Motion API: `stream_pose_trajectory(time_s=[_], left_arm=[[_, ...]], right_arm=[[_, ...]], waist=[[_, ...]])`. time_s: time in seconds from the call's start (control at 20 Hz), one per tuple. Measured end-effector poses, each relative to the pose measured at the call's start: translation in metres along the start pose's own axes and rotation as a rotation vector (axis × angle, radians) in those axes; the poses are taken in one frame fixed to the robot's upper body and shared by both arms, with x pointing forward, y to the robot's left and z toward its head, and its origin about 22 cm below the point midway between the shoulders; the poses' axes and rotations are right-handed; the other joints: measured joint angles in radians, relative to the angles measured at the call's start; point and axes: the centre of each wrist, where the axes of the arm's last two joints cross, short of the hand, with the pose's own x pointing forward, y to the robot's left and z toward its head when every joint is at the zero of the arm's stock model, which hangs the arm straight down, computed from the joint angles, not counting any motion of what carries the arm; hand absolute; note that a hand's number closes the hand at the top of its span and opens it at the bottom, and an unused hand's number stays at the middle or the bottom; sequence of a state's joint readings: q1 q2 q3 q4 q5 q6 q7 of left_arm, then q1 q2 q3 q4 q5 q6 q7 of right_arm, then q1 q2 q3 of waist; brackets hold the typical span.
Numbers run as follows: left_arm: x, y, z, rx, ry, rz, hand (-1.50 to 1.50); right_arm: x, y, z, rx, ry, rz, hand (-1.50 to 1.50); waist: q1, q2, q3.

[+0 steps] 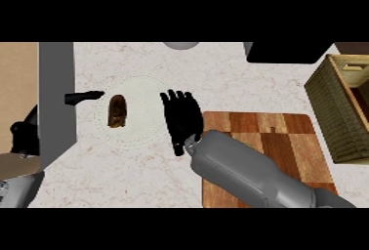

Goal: Pick the squash from the cutting board and place it in the basket

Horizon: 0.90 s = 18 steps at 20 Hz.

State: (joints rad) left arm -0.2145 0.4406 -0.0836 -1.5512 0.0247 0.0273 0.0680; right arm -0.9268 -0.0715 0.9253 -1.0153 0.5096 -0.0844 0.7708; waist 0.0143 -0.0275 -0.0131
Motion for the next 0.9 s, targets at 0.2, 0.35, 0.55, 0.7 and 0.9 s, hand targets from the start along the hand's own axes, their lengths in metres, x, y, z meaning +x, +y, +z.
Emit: stream_pose_trajectory(time_s=[0.2, 0.35, 0.55, 0.7, 0.9], left_arm=[[0.0, -0.002, -0.001, 0.004, -0.004, 0.002, 0.0], [0.001, -0.003, -0.002, 0.005, -0.011, 0.003, 0.0], [0.0, 0.003, -0.003, 0.014, -0.018, 0.002, 0.0], [0.0, 0.004, -0.003, 0.026, -0.02, -0.002, 0.0], [-0.001, 0.002, 0.0, 0.032, -0.018, 0.002, 0.0]], right_arm=[[0.027, -0.024, -0.004, 0.194, 0.089, 0.198, -1.5], [0.04, -0.048, -0.007, 0.309, 0.11, 0.26, -1.5], [0.045, -0.074, -0.014, 0.414, 0.119, 0.278, -1.5], [0.046, -0.086, -0.018, 0.459, 0.131, 0.281, -1.5], [0.044, -0.091, -0.022, 0.513, 0.142, 0.301, -1.5]], waist=[[-0.001, 0.007, 0.003], [-0.002, 0.011, 0.006], [-0.009, 0.015, 0.008], [-0.016, 0.015, 0.01], [-0.02, 0.016, 0.011]])
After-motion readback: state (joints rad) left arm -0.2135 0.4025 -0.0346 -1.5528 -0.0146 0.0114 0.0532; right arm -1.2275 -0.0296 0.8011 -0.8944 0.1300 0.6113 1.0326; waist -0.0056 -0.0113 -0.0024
